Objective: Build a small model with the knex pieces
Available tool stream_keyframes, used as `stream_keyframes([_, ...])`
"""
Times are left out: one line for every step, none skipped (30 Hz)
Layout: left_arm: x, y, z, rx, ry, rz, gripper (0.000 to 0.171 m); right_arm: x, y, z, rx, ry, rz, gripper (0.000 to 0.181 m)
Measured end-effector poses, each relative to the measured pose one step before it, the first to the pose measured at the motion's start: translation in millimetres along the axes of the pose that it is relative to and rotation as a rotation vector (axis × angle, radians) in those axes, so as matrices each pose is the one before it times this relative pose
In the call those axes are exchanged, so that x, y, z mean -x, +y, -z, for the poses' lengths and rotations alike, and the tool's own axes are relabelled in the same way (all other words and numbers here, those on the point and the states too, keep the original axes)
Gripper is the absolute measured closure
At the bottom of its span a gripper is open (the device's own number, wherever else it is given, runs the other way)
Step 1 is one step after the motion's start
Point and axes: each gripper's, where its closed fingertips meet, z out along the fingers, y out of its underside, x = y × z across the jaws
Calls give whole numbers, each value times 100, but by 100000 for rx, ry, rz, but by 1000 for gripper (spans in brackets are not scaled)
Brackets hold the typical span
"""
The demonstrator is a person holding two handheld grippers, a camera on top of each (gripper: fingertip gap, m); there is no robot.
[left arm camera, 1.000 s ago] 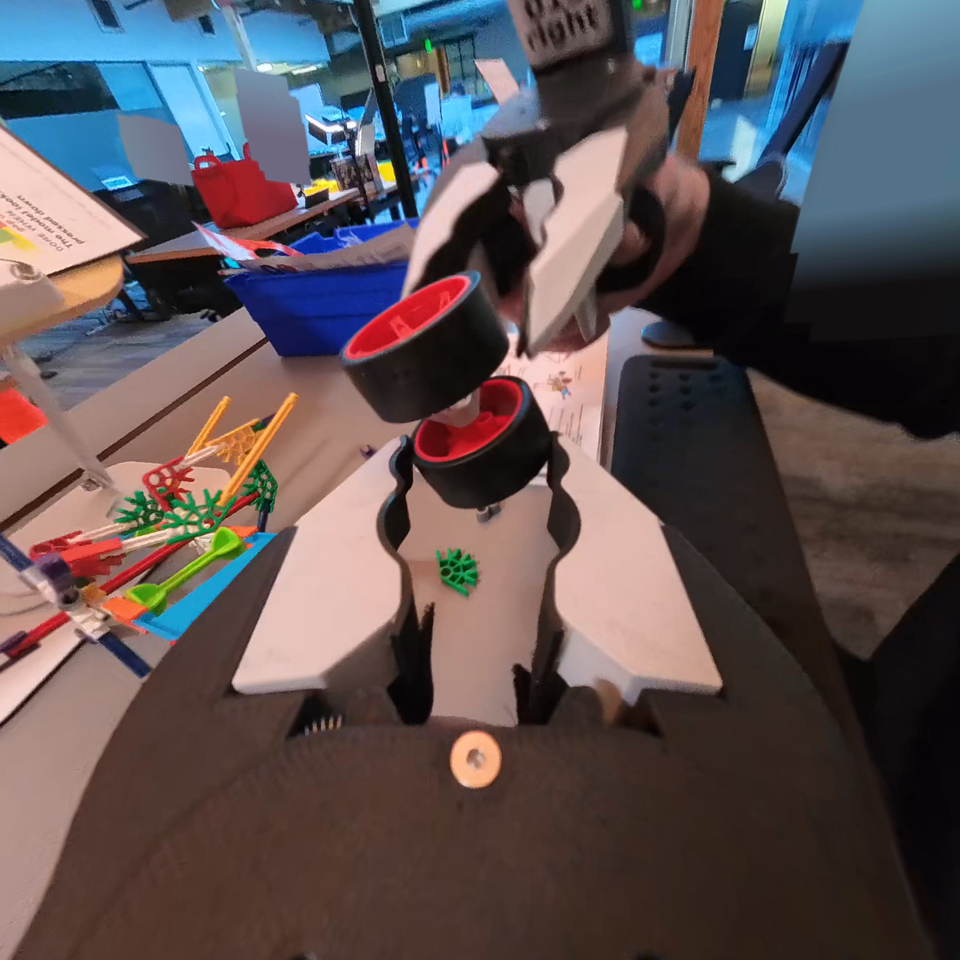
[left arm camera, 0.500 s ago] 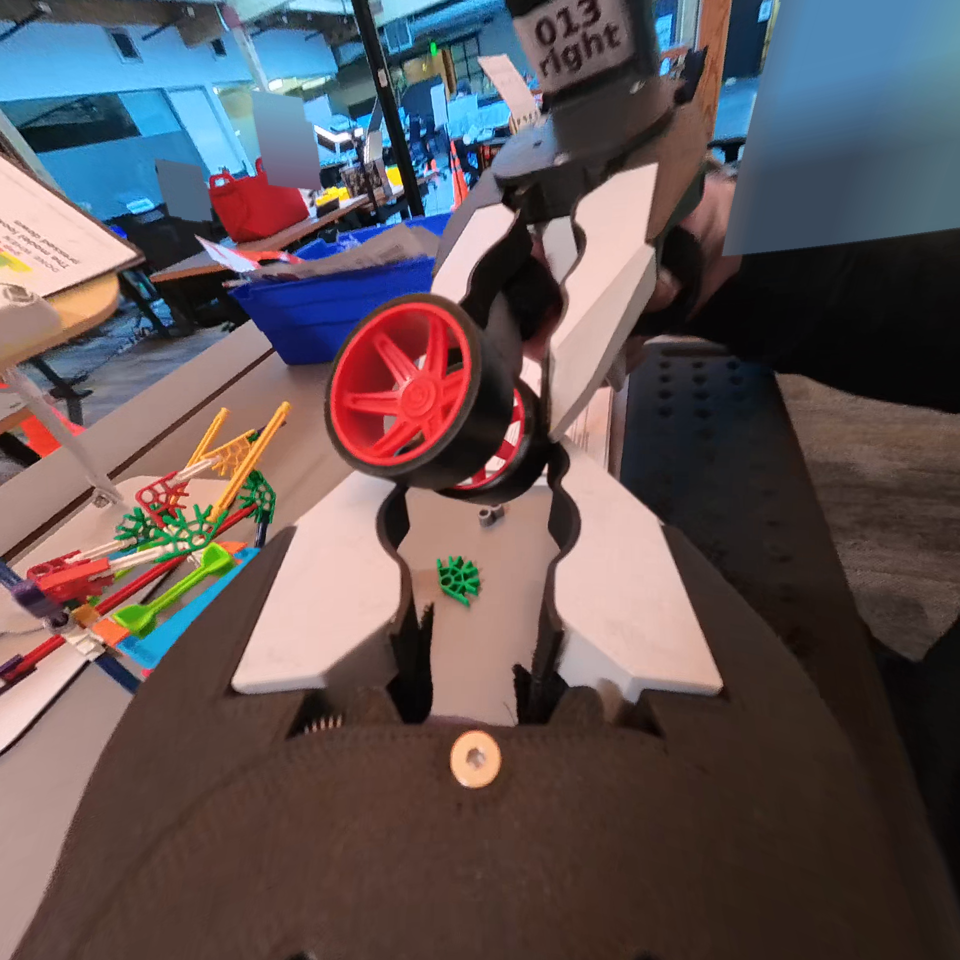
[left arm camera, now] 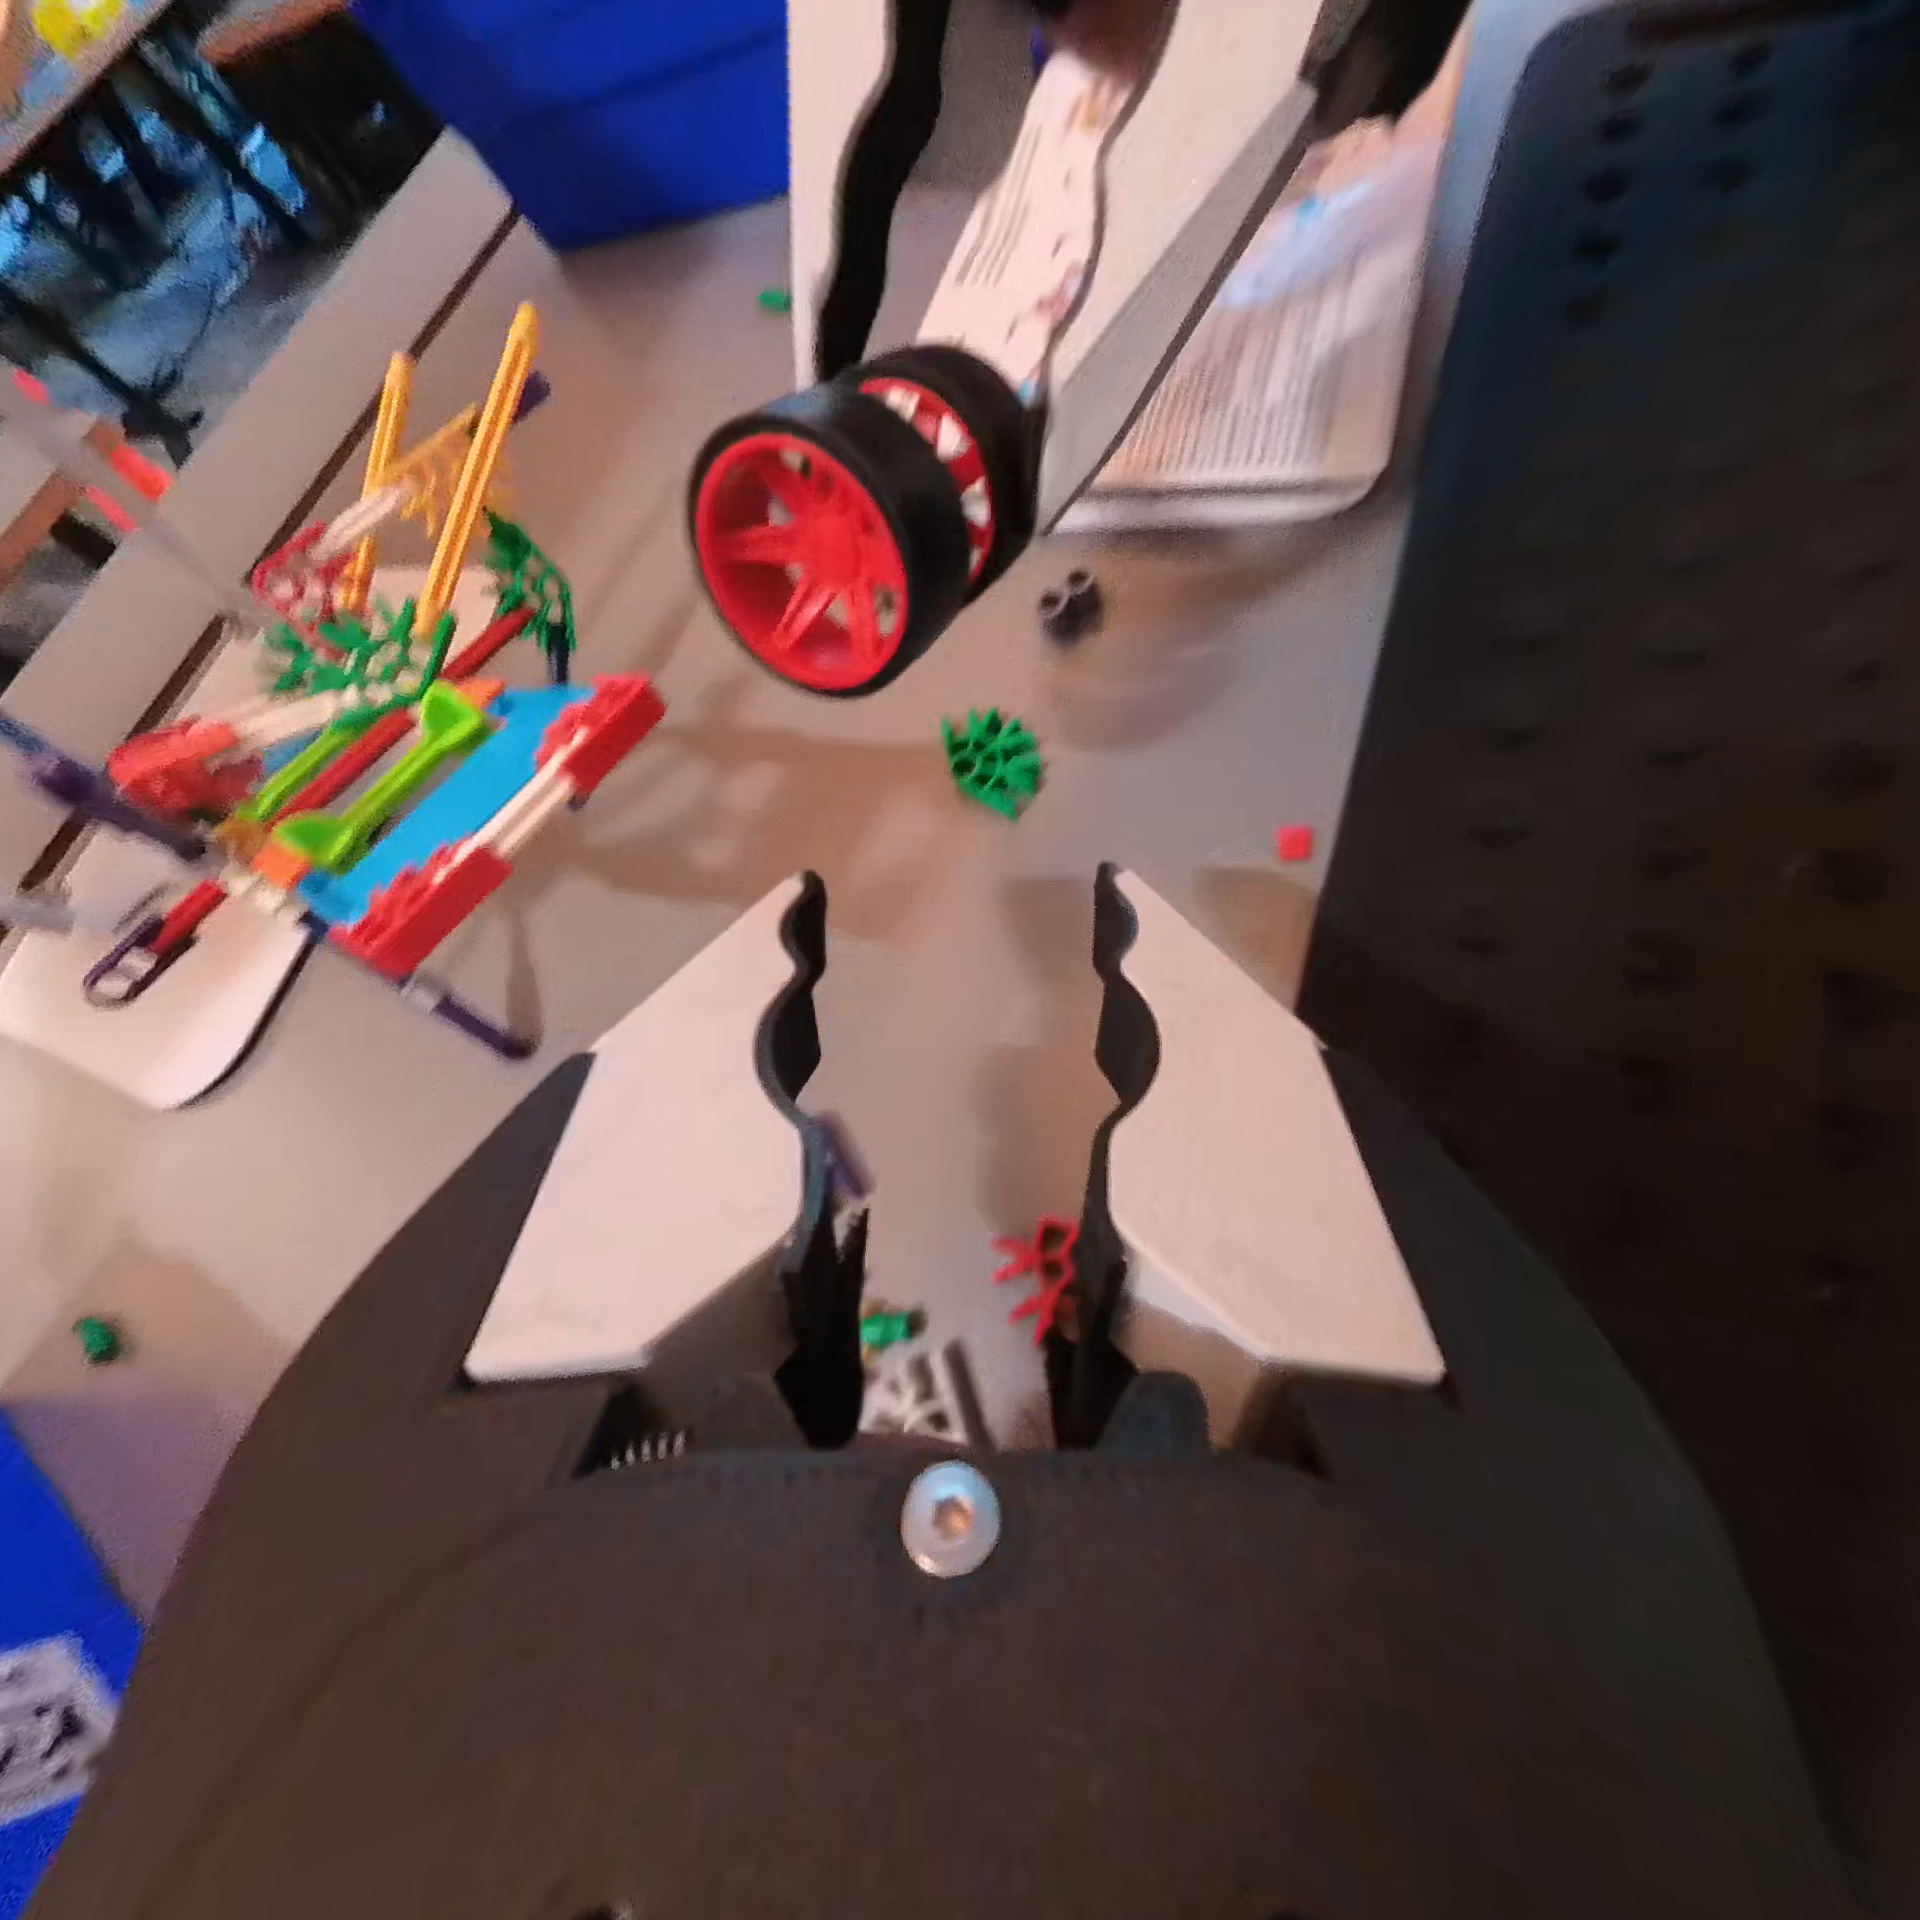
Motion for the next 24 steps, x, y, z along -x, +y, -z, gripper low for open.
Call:
stream_keyframes([851,690,402,2741,-3097,1368,123,-407,695,-387,5702,2038,4778,141])
stream_keyframes([953,588,389,2139,-2846,2838,123,-448,594,-387,4677,1593,3441,141])
stream_keyframes([1208,484,314,1475,-3918,3044,124,-469,361,-381,2664,869,1988,141])
stream_keyframes([1423,403,157,1117,-5089,2863,123,-435,226,-358,1311,93,1163,141])
stream_keyframes([1264,440,-75,1474,-4221,3139,119,-478,132,-331,571,319,1374,141])
stream_keyframes([752,602,-319,3080,-1411,3946,114,-357,43,-323,-126,287,3221,141])
stream_keyframes([232,550,-480,3161,1247,4286,108,-257,156,-389,431,325,3850,141])
stream_keyframes([177,181,-514,877,1057,4334,103,-408,477,-533,2541,1040,1517,141])
stream_keyframes([81,35,-507,-31,1096,3080,103,-509,605,-606,3361,1688,157,141])
stream_keyframes([1,169,-554,1334,1069,2349,101,-412,498,-600,2433,1953,887,141])
stream_keyframes([64,96,-533,1078,551,1671,97,-182,365,-562,1290,936,521,141])
stream_keyframes([325,23,-486,662,-888,1728,96,26,252,-516,524,-347,-999,141])
stream_keyframes([451,71,-424,1462,-1532,1499,97,158,155,-419,-344,-982,-1330,140])
stream_keyframes([371,-62,-328,921,-562,1463,97,2,-133,-141,-2194,-374,-1275,140])
stream_keyframes([666,-323,-250,-561,-2065,2288,97,-1,-55,-2,-1585,-905,-1618,140])
stream_keyframes([658,-323,-224,-554,-2080,1590,98,-5,-11,10,-1411,-769,-1112,140])
stream_keyframes([663,-218,-274,229,-2042,1321,99,-1,-6,1,-1560,-316,-500,140])
stream_keyframes([670,-305,-353,-254,-2117,1591,101,-7,-4,10,-1229,-224,-311,140])
stream_keyframes([613,-286,-445,-77,-1907,612,102,5,25,20,-747,-178,-237,140])
stream_keyframes([752,-161,-507,588,-2838,-1216,102,1,24,15,-486,34,109,140])
stream_keyframes([858,-227,-475,-26,-3552,-909,104,13,2,21,-345,221,418,140])
stream_keyframes([271,-299,-344,-308,-449,57,106,30,-6,17,-258,348,614,140])
stream_keyframes([52,-329,-247,10,357,-287,105,34,0,28,-262,435,789,140])
stream_keyframes([270,-412,-211,-721,-1691,-1749,106,37,-11,25,-302,254,582,141])
